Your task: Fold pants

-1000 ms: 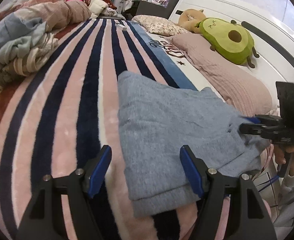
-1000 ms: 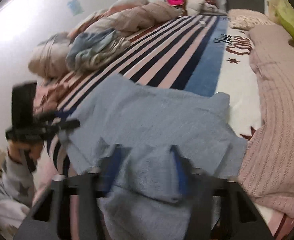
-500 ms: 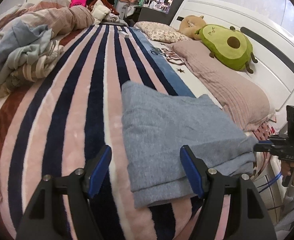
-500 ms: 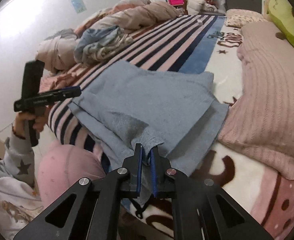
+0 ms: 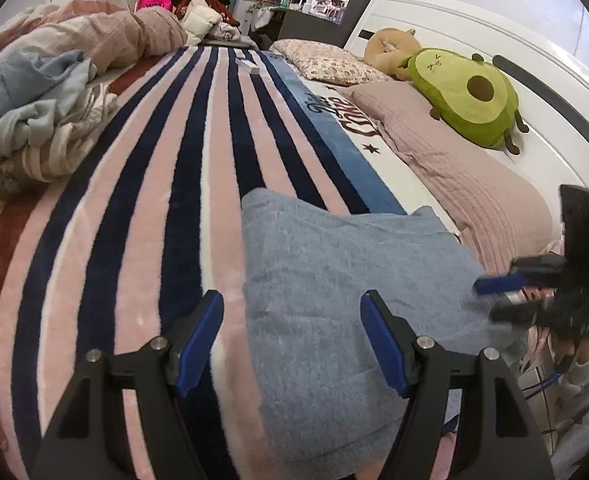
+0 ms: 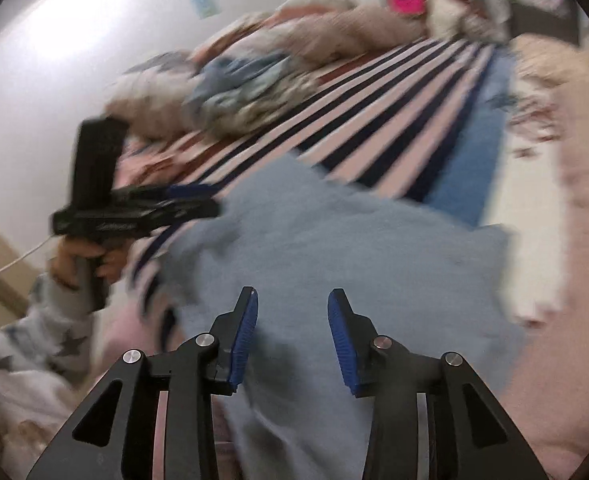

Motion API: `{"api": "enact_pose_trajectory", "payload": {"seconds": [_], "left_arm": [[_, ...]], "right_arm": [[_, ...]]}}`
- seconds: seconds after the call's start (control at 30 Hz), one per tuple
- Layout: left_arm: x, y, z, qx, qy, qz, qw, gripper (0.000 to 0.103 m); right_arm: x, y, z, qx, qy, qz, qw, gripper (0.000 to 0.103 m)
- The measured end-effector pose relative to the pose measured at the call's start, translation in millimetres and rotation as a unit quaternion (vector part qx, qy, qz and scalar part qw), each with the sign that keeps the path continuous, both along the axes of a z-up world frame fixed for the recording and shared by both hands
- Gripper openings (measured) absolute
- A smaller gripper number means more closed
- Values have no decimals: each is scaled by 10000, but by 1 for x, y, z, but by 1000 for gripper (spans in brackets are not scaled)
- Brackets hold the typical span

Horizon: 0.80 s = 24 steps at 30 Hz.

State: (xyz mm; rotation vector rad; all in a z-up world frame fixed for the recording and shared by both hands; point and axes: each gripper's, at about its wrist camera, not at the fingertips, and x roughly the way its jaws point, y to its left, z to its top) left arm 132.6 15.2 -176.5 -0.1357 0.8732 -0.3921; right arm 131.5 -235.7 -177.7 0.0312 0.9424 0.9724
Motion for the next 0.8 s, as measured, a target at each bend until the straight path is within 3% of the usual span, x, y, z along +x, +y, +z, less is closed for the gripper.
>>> {"api": "enact_pose_trajectory", "payload": {"seconds": [0.1,0.2,0.4,0.5,0.57,0.63,0.67,0.73,0.8], "left_arm": [[-3,-3,-3,76,43,-107,9999,67],[-11,-5,-14,70,242,-248,9994,67],[-37,-1,-33,138,474,-335,9982,70],[-46,1,-34,166,511,-371,9979,70],[-46,1,-29,146,471,-360,9981,70],[-43,3,-19,95,352,-307,9989,70],[-40,3,-13,87,266,-276,9992,71],[-32,-1,-5,140,128,-218,9996,71],[-21,-6,-1,199,67,-164,9996,71]], "right_arm": [[-21,11,-3,-48,-98,452,9989,10],[-38,14,-11,-267,-82,563,9980,10],[-63,-20,-31,-688,-172,-322,9970,5],[-71,-37,-30,-577,-131,-589,9965,4],[-70,-48,-23,-367,-27,-781,9963,9],[-67,-57,-10,-283,-172,-1024,9942,34],[-64,-61,-6,-284,-222,-1153,9927,41],[-53,-72,-4,-514,-181,-1650,9848,54],[-41,-81,-10,-724,-24,-2135,9743,61]]}}
